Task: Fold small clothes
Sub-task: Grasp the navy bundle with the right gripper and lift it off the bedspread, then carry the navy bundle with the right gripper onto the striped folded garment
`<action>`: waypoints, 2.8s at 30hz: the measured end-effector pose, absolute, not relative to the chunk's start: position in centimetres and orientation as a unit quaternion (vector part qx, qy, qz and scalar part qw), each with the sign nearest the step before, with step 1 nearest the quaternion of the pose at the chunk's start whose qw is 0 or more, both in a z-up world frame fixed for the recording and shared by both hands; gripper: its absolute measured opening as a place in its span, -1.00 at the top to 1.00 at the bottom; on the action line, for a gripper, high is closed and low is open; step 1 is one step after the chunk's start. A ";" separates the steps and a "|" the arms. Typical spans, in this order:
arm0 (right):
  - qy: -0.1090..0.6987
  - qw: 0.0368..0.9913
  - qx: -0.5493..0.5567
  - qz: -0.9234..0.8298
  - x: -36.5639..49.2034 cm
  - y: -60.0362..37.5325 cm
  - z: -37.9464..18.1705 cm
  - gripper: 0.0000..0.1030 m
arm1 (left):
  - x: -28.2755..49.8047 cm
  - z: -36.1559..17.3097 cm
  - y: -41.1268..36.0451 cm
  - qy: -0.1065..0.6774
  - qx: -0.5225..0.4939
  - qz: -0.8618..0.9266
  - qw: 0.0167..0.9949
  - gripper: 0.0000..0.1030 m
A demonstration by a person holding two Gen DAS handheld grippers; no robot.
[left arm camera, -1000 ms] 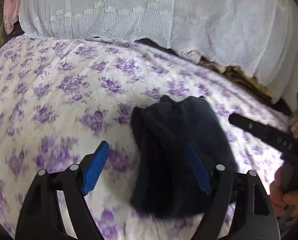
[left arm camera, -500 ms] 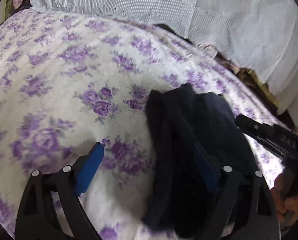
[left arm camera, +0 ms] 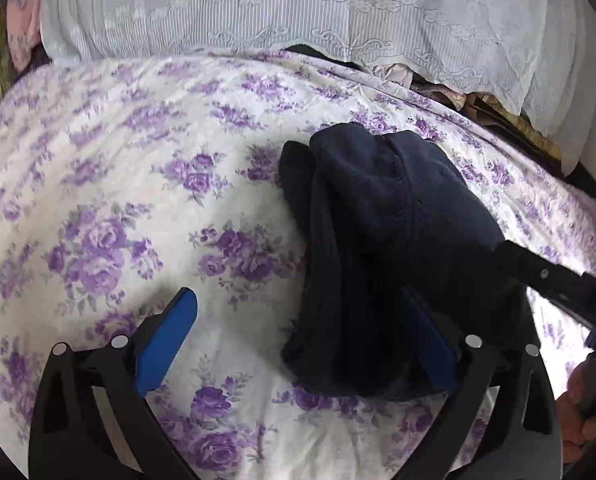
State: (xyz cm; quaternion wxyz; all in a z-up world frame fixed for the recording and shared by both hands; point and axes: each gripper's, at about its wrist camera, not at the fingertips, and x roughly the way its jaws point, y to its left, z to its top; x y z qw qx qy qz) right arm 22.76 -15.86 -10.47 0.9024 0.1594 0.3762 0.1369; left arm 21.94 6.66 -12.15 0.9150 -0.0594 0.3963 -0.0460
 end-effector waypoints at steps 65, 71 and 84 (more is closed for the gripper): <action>0.418 0.845 0.278 0.183 27.8 -16.1 -13.8 -0.41 | 27.1 -13.6 6.7 0.442 -0.193 -0.224 0.847 -0.80; 0.401 0.857 0.272 0.179 26.6 -16.3 -13.2 -0.17 | 26.1 -12.6 6.4 0.419 -0.183 -0.225 0.860 -0.23; 0.370 0.889 0.246 0.109 18.4 -25.3 -9.9 -0.15 | 21.3 -9.5 -3.5 0.413 -0.082 -0.308 0.853 -0.13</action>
